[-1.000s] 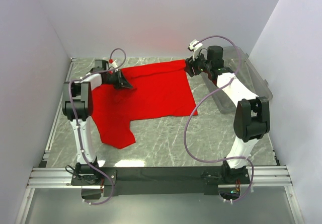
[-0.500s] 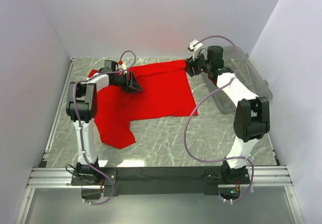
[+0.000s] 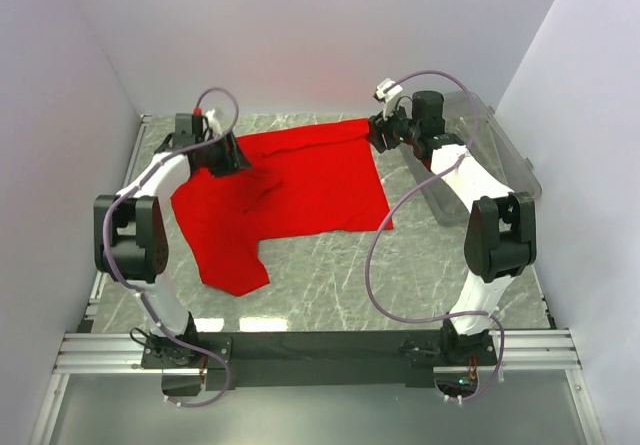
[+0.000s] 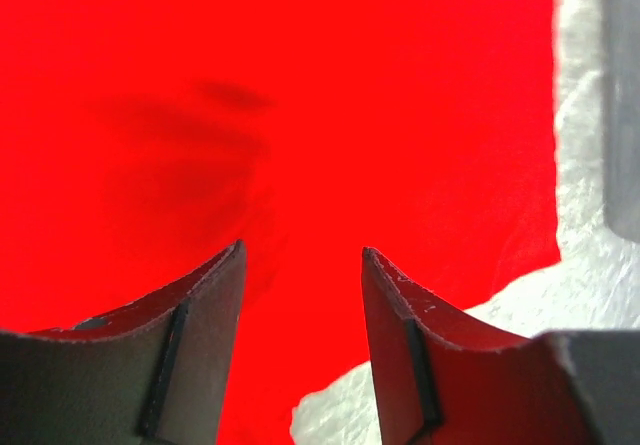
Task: Fold and stack the t-shirts
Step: Fold the tshirt
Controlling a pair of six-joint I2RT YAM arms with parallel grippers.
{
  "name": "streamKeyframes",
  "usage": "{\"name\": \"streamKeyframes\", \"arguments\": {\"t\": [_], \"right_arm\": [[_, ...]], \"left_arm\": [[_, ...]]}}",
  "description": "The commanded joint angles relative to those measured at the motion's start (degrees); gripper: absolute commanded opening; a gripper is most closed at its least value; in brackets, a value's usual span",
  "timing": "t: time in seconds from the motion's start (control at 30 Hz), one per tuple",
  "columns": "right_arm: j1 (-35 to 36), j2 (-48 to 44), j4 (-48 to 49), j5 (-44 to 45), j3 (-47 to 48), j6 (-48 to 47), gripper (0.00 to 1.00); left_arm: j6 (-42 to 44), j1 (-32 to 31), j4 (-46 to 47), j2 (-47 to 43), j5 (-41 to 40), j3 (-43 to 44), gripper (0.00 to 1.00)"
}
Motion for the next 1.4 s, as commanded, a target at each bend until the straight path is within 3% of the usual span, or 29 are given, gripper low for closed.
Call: {"name": "streamKeyframes", "arguments": {"t": [0.0,0.17,0.33,0.7,1.07,1.37], "right_arm": [[-0.57,-3.84,1.55,-0.73,-0.17,-0.04,0.61],[-0.57,-3.49,1.29,-1.17,0.09,0.13,0.61],[-0.48,-3.57,1.46,-0.91,-0.43,0.04,0.61],[-0.57,-4.02,1.99,-0.11,-1.05,-0.04,0.61],[-0.48,-3.31,1.81,-0.55,-0.26,0.13,0.61],[-0.57,-4.01,1.99,-0.03,-1.14,-0.13,0.61]], "left_arm": [[-6.18,0.39,0.79,-2.14,-3.41,-8.15,0.55],[-12.68,0.39,4.67,-3.29,-3.94,-15.03,0.51],[-16.29,1.97,7.31,-2.23,-3.95,-14.96,0.48],[-16.38,6.19,0.82,-1.00,-4.91,-10.83,0.47],[-18.76,4.79,1.33,0.84,-1.75,-12.76,0.46],[-19.02,3.20,-0.77,4.36,-4.11,-11.09,0.44]]}}
